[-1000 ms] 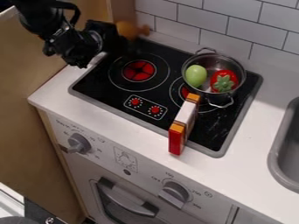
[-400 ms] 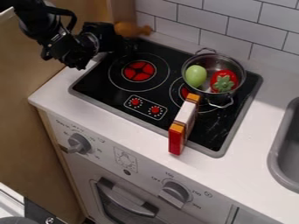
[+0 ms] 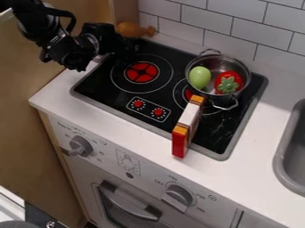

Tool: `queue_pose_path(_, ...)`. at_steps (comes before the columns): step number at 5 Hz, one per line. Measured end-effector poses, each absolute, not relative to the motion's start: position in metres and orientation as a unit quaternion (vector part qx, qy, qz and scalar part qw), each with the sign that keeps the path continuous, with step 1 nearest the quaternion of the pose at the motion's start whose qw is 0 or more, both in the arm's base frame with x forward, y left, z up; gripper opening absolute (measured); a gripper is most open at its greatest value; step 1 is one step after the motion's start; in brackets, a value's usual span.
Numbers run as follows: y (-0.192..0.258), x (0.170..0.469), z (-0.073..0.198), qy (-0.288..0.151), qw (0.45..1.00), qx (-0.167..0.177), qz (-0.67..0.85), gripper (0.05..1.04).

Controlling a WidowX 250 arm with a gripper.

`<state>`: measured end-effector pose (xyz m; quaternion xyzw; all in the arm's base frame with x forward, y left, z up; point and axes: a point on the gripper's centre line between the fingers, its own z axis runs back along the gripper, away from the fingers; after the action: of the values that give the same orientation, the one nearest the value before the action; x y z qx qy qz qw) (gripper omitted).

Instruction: Put the orange object in the pot

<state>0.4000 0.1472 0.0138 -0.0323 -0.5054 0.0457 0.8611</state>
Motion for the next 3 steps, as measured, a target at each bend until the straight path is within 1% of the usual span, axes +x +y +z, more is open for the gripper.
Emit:
queue_pose_path(2, 0.1464, 0.3991, 0.0135, -0.5, 0.864, -0.042, 0.035, 0.655)
queue_pose_path(3, 0.1497, 0.3919, 0.0187, -0.454, 0.889, -0.054, 0.022, 0.653)
